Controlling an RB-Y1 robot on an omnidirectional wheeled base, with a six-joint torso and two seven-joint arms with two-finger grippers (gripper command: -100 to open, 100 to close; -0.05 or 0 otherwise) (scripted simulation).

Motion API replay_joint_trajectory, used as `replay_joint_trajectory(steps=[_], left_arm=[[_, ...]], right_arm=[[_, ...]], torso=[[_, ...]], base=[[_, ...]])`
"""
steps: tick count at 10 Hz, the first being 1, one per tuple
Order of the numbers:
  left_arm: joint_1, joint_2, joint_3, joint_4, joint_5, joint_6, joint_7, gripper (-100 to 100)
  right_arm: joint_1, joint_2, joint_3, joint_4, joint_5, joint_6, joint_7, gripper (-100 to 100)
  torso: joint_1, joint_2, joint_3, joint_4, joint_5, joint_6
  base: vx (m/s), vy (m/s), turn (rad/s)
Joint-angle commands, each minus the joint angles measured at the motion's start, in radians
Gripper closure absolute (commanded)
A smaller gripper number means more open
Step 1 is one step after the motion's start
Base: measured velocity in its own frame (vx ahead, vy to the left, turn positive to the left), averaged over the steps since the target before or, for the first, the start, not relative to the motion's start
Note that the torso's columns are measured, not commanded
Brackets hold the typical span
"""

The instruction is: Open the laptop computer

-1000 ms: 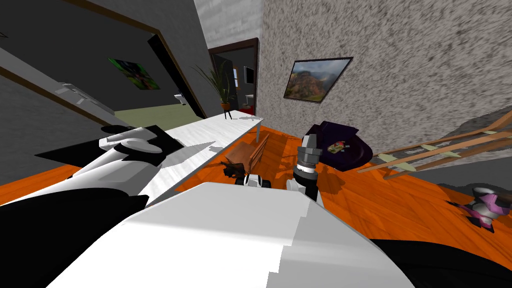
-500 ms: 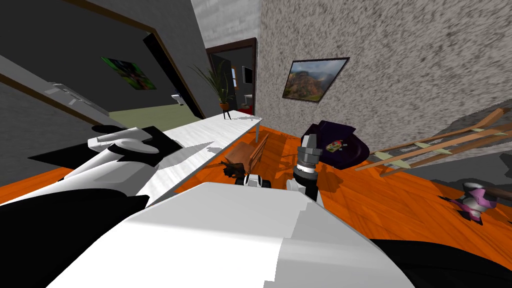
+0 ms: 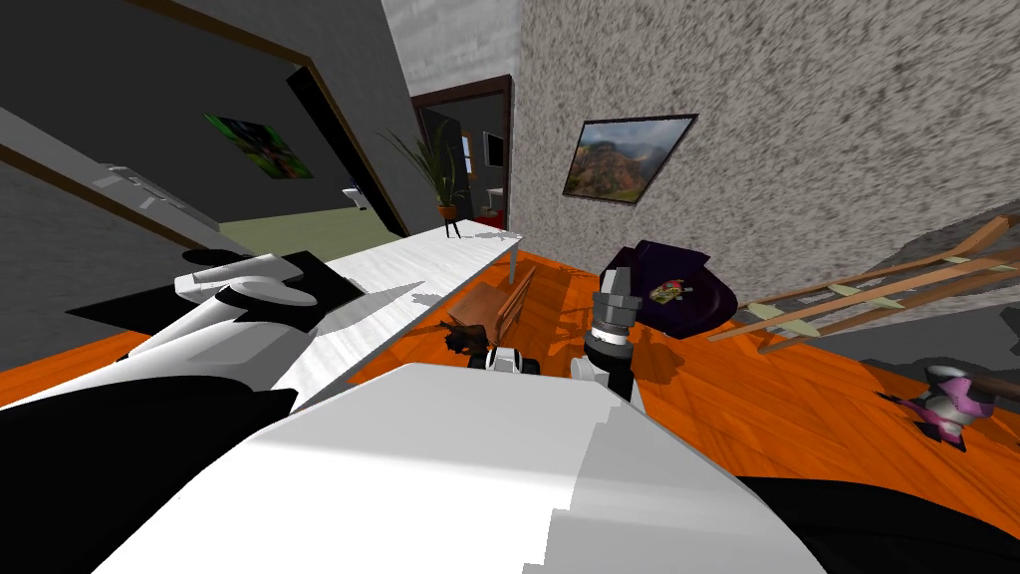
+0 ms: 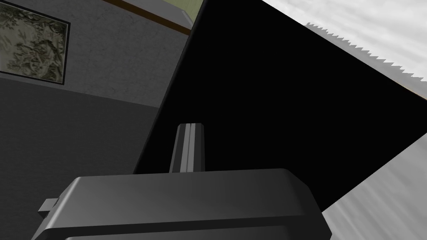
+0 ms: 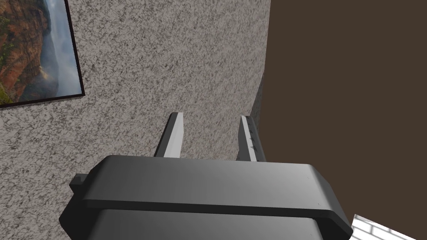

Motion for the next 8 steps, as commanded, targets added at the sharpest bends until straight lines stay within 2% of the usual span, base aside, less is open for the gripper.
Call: replay_joint_trajectory(steps=[1, 3, 8], left_arm=[[0.011, 0.007, 0.018, -0.012, -0.028, 0.020, 0.022, 100], [0.028, 0.018, 0.044, -0.030, -0.069, 0.051, 0.054, 100], [0.051, 0.032, 0.079, -0.053, -0.125, 0.091, 0.098, 100]], right_arm=[[0.000, 0.000, 0.000, 0.000, 0.000, 0.000, 0.000, 0], [0.000, 0.000, 0.000, 0.000, 0.000, 0.000, 0.000, 0], [0.000, 0.000, 0.000, 0.000, 0.000, 0.000, 0.000, 0]], torso=[[0.001, 0.001, 0.000, 0.000, 0.000, 0.001], [0.001, 0.000, 0.000, 0.000, 0.000, 0.000], [0.000, 0.000, 0.000, 0.000, 0.000, 0.000]], base=[[-0.015, 0.028, -0.089], [-0.011, 0.036, -0.120], [-0.002, 0.020, -0.090]])
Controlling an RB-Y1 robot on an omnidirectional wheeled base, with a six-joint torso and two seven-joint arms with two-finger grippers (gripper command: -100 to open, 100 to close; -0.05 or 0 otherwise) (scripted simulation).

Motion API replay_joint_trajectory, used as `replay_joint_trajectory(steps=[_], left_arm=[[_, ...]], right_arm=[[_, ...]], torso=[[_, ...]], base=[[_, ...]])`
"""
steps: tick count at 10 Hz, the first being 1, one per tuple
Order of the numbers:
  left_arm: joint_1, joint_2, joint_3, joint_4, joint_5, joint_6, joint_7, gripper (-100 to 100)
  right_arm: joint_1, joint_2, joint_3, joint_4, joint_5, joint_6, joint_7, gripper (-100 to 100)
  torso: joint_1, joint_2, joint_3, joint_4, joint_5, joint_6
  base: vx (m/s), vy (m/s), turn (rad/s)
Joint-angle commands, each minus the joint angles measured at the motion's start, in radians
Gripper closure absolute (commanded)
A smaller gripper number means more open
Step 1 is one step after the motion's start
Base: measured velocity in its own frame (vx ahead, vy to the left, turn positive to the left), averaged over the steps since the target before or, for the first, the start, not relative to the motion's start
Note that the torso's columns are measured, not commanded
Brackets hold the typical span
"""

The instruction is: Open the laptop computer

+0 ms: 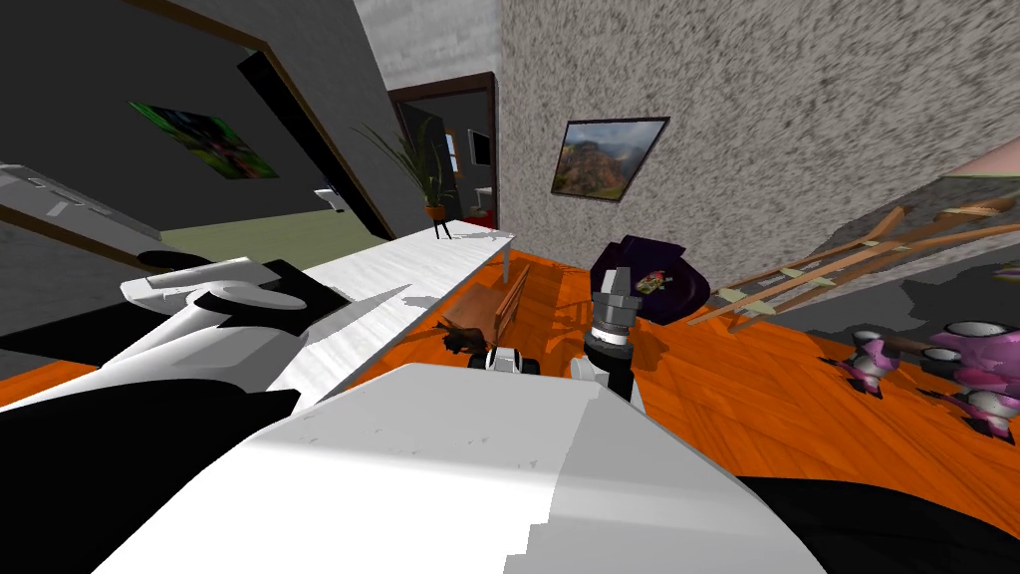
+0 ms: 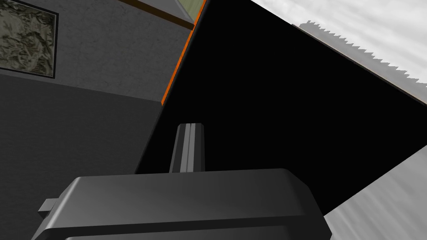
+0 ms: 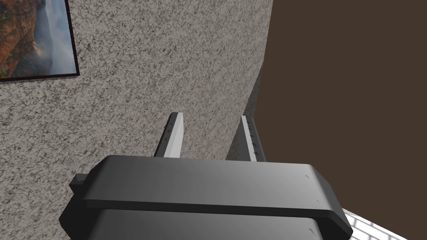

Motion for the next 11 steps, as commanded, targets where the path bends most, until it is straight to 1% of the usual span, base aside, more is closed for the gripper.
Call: replay_joint_trajectory(steps=[1, 2, 3, 4, 5, 6, 7, 11], left_arm=[[0.012, 0.009, 0.022, -0.011, -0.042, 0.022, 0.035, 100], [0.010, 0.009, 0.016, -0.010, -0.025, 0.018, 0.020, 100], [0.009, 0.012, 0.009, -0.034, -0.027, 0.018, 0.041, -100], [0.009, 0.013, 0.006, -0.042, -0.028, 0.018, 0.047, -100], [0.009, 0.015, 0.000, -0.061, -0.031, 0.019, 0.062, -100], [0.009, 0.015, 0.000, -0.061, -0.031, 0.019, 0.062, -100], [0.008, 0.018, -0.006, -0.080, -0.033, 0.020, 0.079, -100], [0.008, 0.024, -0.017, -0.131, -0.041, 0.026, 0.125, -100]], right_arm=[[0.000, 0.000, 0.000, 0.000, 0.000, 0.000, 0.000, 0], [0.000, 0.000, 0.000, 0.000, 0.000, 0.000, 0.000, 0], [0.000, 0.000, 0.000, 0.000, 0.000, 0.000, 0.000, 0], [0.000, 0.000, 0.000, 0.000, 0.000, 0.000, 0.000, 0], [0.000, 0.000, 0.000, 0.000, 0.000, 0.000, 0.000, 0], [0.000, 0.000, 0.000, 0.000, 0.000, 0.000, 0.000, 0], [0.000, 0.000, 0.000, 0.000, 0.000, 0.000, 0.000, 0], [0.000, 0.000, 0.000, 0.000, 0.000, 0.000, 0.000, 0]], torso=[[0.001, 0.000, 0.000, 0.000, 0.000, 0.000], [0.002, 0.000, 0.000, 0.000, 0.001, 0.000], [0.000, 0.000, 0.000, 0.000, 0.000, 0.000], [0.001, 0.004, 0.002, 0.001, 0.000, 0.000], [0.001, 0.006, 0.004, 0.002, 0.000, 0.000], [-0.001, 0.005, 0.003, 0.002, 0.000, 0.000], [-0.001, -0.001, 0.000, 0.000, 0.000, 0.000], [0.001, -0.002, -0.001, 0.000, 0.000, 0.000]], base=[[-0.008, 0.040, -0.114], [-0.006, 0.017, -0.025], [-0.099, 0.049, -0.061], [-0.167, 0.047, -0.072], [-0.188, 0.021, -0.073], [-0.123, 0.016, -0.023], [-0.120, 0.016, -0.066], [-0.115, 0.029, -0.075]])
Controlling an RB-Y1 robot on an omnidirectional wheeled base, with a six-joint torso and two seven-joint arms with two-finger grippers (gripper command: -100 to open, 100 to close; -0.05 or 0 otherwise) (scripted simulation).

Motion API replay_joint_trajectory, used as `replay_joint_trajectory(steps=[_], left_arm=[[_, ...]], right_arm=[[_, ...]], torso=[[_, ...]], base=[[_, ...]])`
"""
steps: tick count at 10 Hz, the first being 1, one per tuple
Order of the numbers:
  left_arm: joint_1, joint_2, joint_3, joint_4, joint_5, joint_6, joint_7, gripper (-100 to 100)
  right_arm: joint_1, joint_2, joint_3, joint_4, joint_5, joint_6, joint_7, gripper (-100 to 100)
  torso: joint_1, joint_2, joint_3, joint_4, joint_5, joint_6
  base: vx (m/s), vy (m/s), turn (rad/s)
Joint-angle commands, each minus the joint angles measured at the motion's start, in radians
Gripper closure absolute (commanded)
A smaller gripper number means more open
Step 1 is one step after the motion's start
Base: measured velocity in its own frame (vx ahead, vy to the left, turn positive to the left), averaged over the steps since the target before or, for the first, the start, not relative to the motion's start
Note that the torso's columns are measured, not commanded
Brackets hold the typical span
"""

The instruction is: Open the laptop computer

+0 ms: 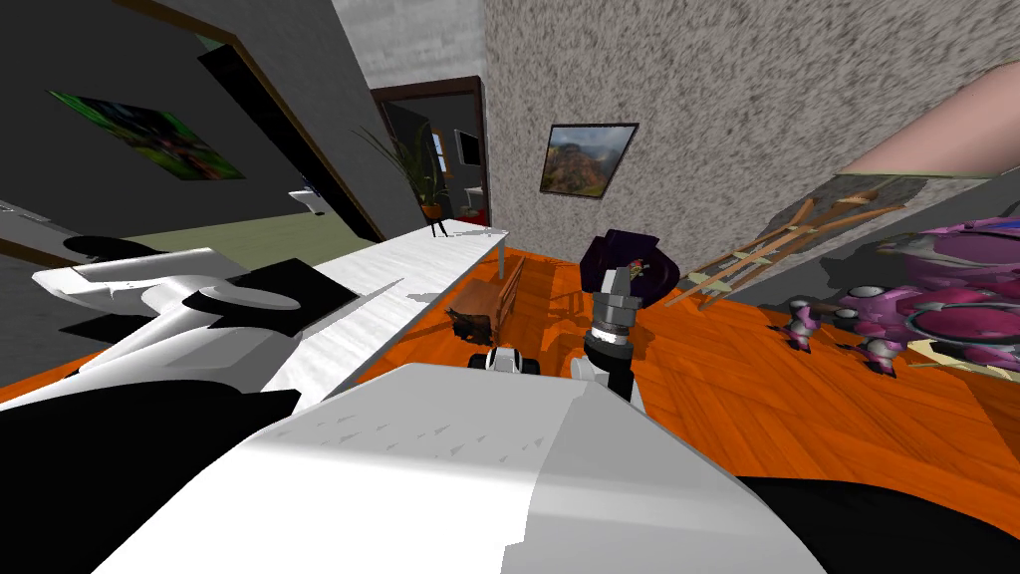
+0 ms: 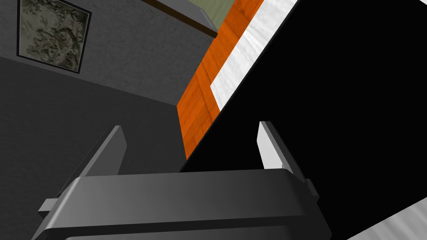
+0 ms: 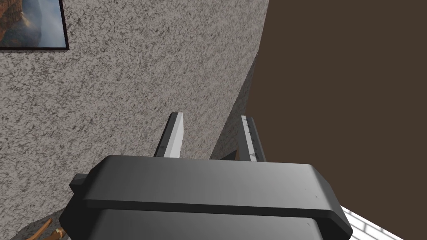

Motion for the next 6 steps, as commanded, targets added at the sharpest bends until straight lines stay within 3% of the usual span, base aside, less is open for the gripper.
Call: replay_joint_trajectory(steps=[1, 3, 6], left_arm=[[0.002, 0.001, -0.004, -0.039, 0.000, 0.010, 0.028, -100], [0.003, 0.005, 0.014, -0.041, -0.016, 0.033, 0.051, -100], [-0.004, 0.008, 0.040, -0.010, -0.065, 0.094, 0.057, -100]], right_arm=[[0.000, 0.000, 0.000, 0.000, 0.000, 0.000, 0.000, 0], [0.000, 0.000, 0.000, 0.000, 0.000, 0.000, 0.000, 0], [0.000, 0.000, 0.000, 0.000, 0.000, 0.000, 0.000, 0]], torso=[[0.000, 0.001, 0.001, 0.000, 0.000, 0.000], [-0.001, 0.001, 0.001, 0.000, 0.000, 0.000], [0.000, -0.006, -0.004, -0.002, 0.000, 0.001]], base=[[-0.112, 0.019, -0.069], [-0.067, 0.024, -0.081], [0.093, 0.050, -0.097]])
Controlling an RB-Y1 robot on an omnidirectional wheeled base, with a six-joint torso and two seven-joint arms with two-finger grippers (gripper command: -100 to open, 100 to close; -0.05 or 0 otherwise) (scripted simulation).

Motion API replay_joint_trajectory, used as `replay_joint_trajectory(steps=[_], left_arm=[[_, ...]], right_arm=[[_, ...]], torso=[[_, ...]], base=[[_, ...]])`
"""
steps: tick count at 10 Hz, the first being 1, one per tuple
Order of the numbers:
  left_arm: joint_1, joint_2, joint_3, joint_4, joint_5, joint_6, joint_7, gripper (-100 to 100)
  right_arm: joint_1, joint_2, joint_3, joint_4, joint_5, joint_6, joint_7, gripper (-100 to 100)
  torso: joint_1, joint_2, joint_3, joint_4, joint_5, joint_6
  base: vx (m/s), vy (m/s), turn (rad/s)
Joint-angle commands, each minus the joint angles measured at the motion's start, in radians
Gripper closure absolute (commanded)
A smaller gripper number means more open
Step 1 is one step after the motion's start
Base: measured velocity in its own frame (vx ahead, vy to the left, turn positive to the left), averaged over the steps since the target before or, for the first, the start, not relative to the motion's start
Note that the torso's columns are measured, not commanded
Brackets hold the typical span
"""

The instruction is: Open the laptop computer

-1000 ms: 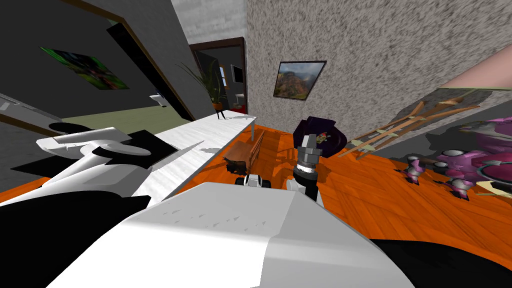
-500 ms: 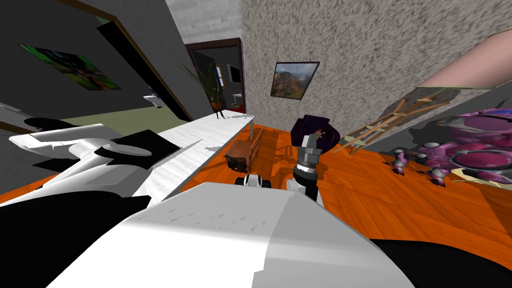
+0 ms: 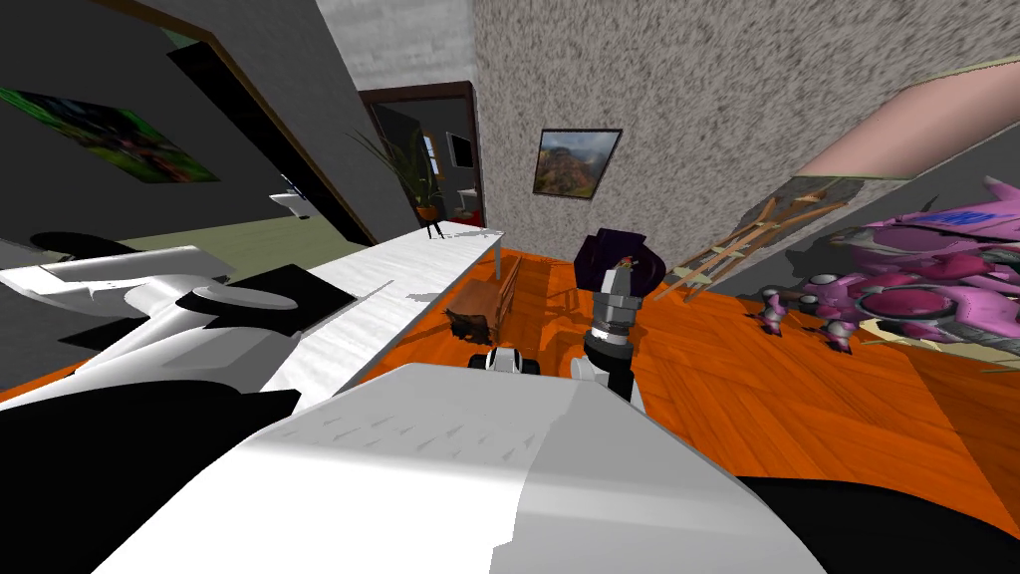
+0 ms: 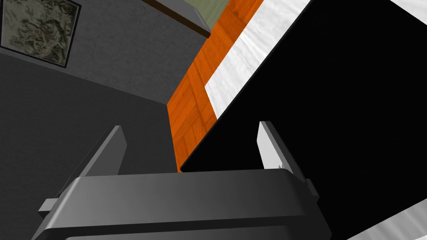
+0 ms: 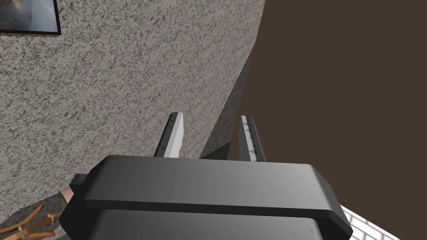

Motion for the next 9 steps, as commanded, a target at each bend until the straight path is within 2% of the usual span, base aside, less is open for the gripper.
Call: replay_joint_trajectory(steps=[1, 7, 8, 9], left_arm=[[-0.006, 0.004, 0.019, 0.030, -0.043, 0.050, 0.006, -100], [-0.021, 0.006, 0.044, 0.088, -0.135, 0.159, 0.006, -100], [-0.023, 0.008, 0.038, 0.091, -0.135, 0.143, 0.016, -100], [-0.010, -0.009, 0.035, 0.097, -0.127, 0.128, 0.024, -100]], right_arm=[[0.000, 0.000, 0.000, 0.000, 0.000, 0.000, 0.000, 0], [0.000, 0.000, 0.000, 0.000, 0.000, 0.000, 0.000, 0], [0.000, 0.000, 0.000, 0.000, 0.000, 0.000, 0.000, 0], [0.000, 0.000, 0.000, 0.000, 0.000, 0.000, 0.000, 0]], torso=[[-0.001, 0.000, 0.000, 0.000, 0.000, 0.000], [0.000, 0.008, 0.005, 0.002, 0.000, -0.001], [0.000, 0.008, 0.005, 0.002, 0.000, 0.000], [-0.002, 0.011, 0.007, 0.003, -0.001, -0.001]], base=[[0.136, 0.058, -0.066], [0.123, 0.051, -0.067], [0.050, 0.027, -0.016], [0.023, 0.084, 0.067]])
